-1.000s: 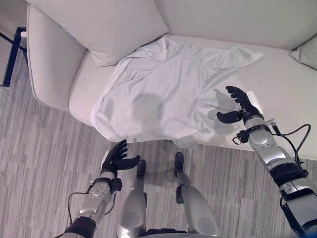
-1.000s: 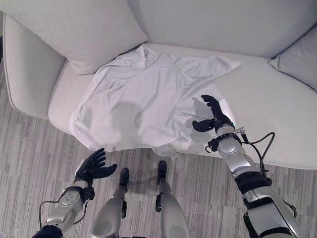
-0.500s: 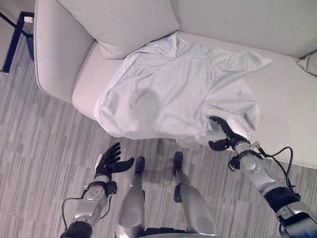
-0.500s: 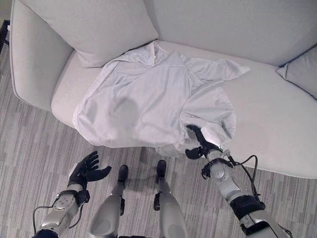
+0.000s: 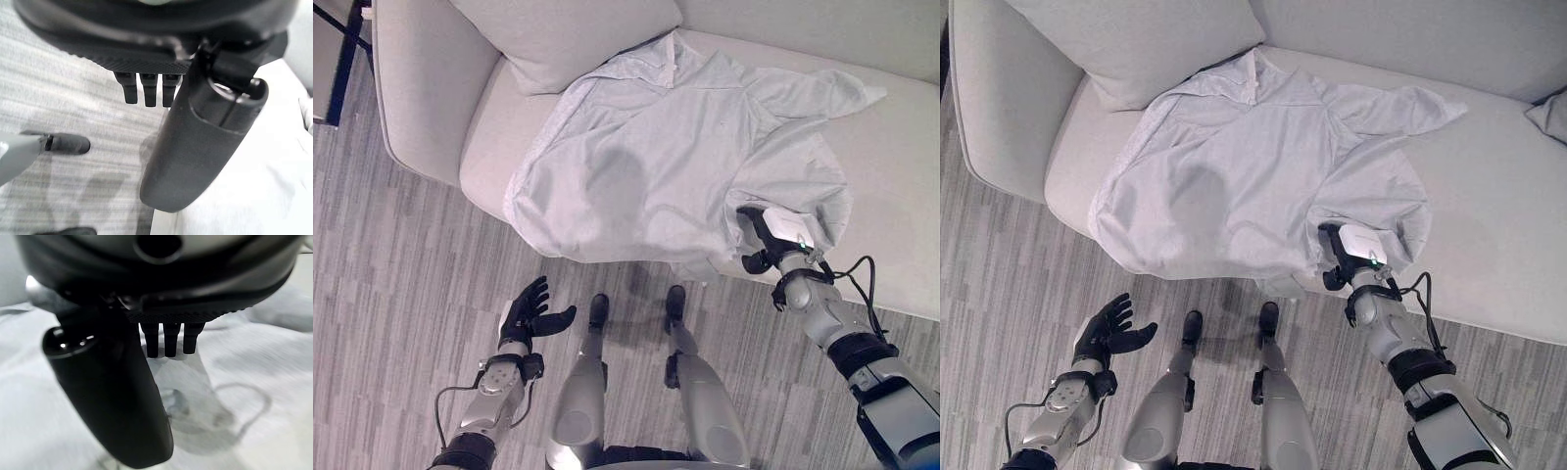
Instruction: Hang the clothes on the sofa on the clothes rack.
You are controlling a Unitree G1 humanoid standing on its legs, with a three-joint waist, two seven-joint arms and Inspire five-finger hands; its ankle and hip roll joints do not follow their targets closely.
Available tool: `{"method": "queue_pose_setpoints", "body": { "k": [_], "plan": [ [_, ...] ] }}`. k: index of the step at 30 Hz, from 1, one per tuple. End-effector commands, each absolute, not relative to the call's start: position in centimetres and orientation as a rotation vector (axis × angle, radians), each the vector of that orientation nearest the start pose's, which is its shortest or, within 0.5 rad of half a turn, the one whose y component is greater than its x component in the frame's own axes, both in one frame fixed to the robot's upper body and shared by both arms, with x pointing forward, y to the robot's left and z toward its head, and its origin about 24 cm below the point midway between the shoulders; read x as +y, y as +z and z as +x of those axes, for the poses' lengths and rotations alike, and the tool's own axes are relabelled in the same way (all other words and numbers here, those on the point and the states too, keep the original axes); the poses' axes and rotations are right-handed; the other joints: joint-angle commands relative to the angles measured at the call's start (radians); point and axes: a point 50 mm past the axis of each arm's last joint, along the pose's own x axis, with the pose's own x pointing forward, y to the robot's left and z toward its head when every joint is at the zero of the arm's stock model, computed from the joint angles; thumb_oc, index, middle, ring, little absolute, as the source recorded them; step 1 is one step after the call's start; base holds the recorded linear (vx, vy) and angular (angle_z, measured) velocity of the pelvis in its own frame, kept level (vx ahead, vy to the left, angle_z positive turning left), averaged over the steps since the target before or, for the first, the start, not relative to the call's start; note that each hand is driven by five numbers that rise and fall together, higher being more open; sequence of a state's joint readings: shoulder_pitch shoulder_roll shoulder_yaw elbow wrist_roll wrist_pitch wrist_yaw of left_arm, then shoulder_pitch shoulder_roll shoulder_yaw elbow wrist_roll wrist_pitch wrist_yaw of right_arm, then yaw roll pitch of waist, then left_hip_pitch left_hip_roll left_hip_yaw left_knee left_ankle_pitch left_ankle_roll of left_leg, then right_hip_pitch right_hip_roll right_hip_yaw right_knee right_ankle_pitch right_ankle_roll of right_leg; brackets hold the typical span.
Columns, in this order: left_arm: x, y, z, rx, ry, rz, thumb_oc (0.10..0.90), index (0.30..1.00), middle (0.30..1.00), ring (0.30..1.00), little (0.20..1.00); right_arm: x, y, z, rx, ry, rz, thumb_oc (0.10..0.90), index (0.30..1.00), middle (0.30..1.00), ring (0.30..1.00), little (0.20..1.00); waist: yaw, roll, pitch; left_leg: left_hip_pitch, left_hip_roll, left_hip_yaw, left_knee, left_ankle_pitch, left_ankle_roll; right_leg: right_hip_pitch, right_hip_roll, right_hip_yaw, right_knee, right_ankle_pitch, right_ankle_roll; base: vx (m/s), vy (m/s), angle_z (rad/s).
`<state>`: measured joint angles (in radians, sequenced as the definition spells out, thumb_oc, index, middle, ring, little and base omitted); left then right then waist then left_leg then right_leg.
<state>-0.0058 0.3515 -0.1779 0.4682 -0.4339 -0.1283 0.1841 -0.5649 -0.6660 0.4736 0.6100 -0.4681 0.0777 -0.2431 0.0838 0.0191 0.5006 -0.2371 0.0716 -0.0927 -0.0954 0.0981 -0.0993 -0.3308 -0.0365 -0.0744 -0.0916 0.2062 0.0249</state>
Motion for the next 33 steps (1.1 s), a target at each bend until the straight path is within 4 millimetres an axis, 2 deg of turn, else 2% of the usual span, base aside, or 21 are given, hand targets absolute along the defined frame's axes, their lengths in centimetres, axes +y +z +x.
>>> {"method": "queue_pose_setpoints", "body": {
  "k": [1,4,8,14,15,16,17,20,21,22,23,27,28,33],
  "plan": [
    [23.7,-2.2,23.4,0.240,0.234,0.017,0.800,0.900,0.900,0.900,0.900,-24.7,12.4,35.3,-0.160,-0.193,-1.440,0.800,0.900,0.900,0.900,0.900,-0.007,-0.013,-0.018,-0.009,-0.023,0.054,0.008,-0.055,0.048,0.024,-0.062,0.056,0.004,-0.102,0.007,0.02,0.026,0.03],
    [23.5,-2.1,23.5,0.236,0.239,0.020,0.800,0.900,0.900,0.900,0.900,-24.3,14.1,35.1,-0.250,-0.246,-1.432,0.800,0.900,0.900,0.900,0.900,-0.010,-0.014,-0.022,-0.004,-0.024,0.056,0.008,-0.061,0.053,0.026,-0.061,0.061,0.004,-0.102,0.004,0.01,0.013,0.01],
    [23.3,-2.4,23.4,0.247,0.238,0.020,0.800,0.900,0.900,0.900,0.900,-23.7,13.6,34.7,-0.261,-0.226,-1.421,0.800,0.900,0.900,0.900,0.900,-0.012,-0.018,-0.025,-0.002,-0.025,0.057,0.008,-0.064,0.056,0.030,-0.060,0.061,0.004,-0.104,0.004,0.00,0.000,0.00],
    [22.8,-2.6,23.4,0.256,0.244,0.010,0.800,0.900,0.900,0.900,0.900,-21.8,9.3,33.8,-0.160,-0.093,-1.389,0.800,0.900,0.900,0.900,0.900,-0.013,-0.020,-0.024,-0.001,-0.027,0.054,0.008,-0.065,0.057,0.032,-0.062,0.062,0.004,-0.107,0.004,0.00,0.000,0.00],
    [22.7,-2.6,23.4,0.255,0.251,0.011,0.800,0.900,0.900,0.900,0.900,-20.8,7.5,33.4,-0.114,-0.040,-1.363,0.800,0.900,0.900,0.900,0.900,-0.010,-0.017,-0.016,-0.002,-0.027,0.052,0.008,-0.063,0.054,0.032,-0.064,0.061,0.004,-0.107,0.006,0.00,0.000,0.00],
    [22.7,-2.6,23.4,0.255,0.252,0.012,0.800,0.900,0.900,0.900,0.900,-20.8,7.4,33.4,-0.114,-0.039,-1.362,0.800,0.900,0.900,0.900,0.900,-0.010,-0.017,-0.016,-0.002,-0.027,0.052,0.008,-0.063,0.054,0.032,-0.064,0.061,0.004,-0.107,0.006,0.00,0.000,0.00],
    [22.6,-2.7,23.5,0.260,0.262,0.009,0.800,0.900,0.900,0.900,0.900,-20.0,5.7,33.0,-0.066,-0.002,-1.329,0.800,0.900,0.900,0.900,0.900,-0.010,-0.016,-0.009,-0.003,-0.028,0.050,0.008,-0.063,0.054,0.032,-0.065,0.060,0.004,-0.105,0.007,0.00,0.000,0.00],
    [22.5,-2.8,23.4,0.264,0.266,0.006,0.800,0.900,0.900,0.900,0.900,-19.7,4.6,32.8,-0.025,0.007,-1.303,0.800,0.900,0.900,0.900,0.900,-0.009,-0.013,-0.007,-0.005,-0.028,0.049,0.008,-0.063,0.054,0.031,-0.066,0.061,0.004,-0.104,0.009,0.00,0.000,0.00],
    [22.4,-2.7,23.5,0.259,0.265,0.006,0.800,0.900,0.900,0.900,0.900,-19.8,3.9,32.7,0.012,0.003,-1.288,0.584,0.575,0.575,0.575,0.575,-0.009,-0.010,-0.005,-0.006,-0.029,0.048,0.008,-0.062,0.053,0.030,-0.067,0.061,0.004,-0.104,0.010,0.00,0.000,0.00],
    [22.3,-2.7,23.6,0.258,0.262,0.006,0.800,0.900,0.900,0.900,0.900,-20.0,3.6,32.8,0.040,-0.013,-1.279,0.430,0.345,0.345,0.345,0.345,-0.006,-0.006,-0.003,-0.008,-0.029,0.048,0.008,-0.061,0.053,0.029,-0.068,0.061,0.004,-0.104,0.011,-0.03,0.032,0.00],
    [22.3,-2.3,23.8,0.237,0.261,0.006,0.800,0.900,0.900,0.900,0.900,-20.9,3.4,33.1,0.082,-0.062,-1.271,0.400,0.300,0.300,0.300,0.300,-0.003,0.000,0.002,-0.010,-0.029,0.048,0.008,-0.060,0.053,0.026,-0.067,0.062,0.004,-0.103,0.012,-0.04,0.031,0.00],
    [22.8,-1.6,24.0,0.207,0.270,0.017,0.800,0.900,0.900,0.900,0.900,-22.5,4.5,33.6,0.085,-0.166,-1.244,0.400,0.300,0.300,0.300,0.300,-0.003,0.001,0.007,-0.011,-0.029,0.051,0.008,-0.059,0.051,0.024,-0.066,0.066,0.004,-0.102,0.015,-0.01,0.008,0.00],
    [23.4,-1.5,23.9,0.207,0.288,0.018,0.800,0.900,0.900,0.900,0.900,-24.1,5.2,33.4,0.083,-0.234,-1.232,0.400,0.300,0.300,0.300,0.300,-0.008,-0.003,0.006,-0.010,-0.030,0.052,0.008,-0.060,0.053,0.026,-0.065,0.067,0.004,-0.100,0.015,0.00,0.000,0.00],
    [24.4,-1.5,23.7,0.211,0.316,0.030,0.800,0.900,0.900,0.900,0.900,-27.2,6.7,32.4,0.073,-0.341,-1.249,0.400,0.300,0.300,0.300,0.300,-0.017,-0.010,0.003,-0.009,-0.030,0.054,0.008,-0.064,0.056,0.024,-0.065,0.066,0.004,-0.100,0.012,0.00,0.000,-0.01]
  ]
}}
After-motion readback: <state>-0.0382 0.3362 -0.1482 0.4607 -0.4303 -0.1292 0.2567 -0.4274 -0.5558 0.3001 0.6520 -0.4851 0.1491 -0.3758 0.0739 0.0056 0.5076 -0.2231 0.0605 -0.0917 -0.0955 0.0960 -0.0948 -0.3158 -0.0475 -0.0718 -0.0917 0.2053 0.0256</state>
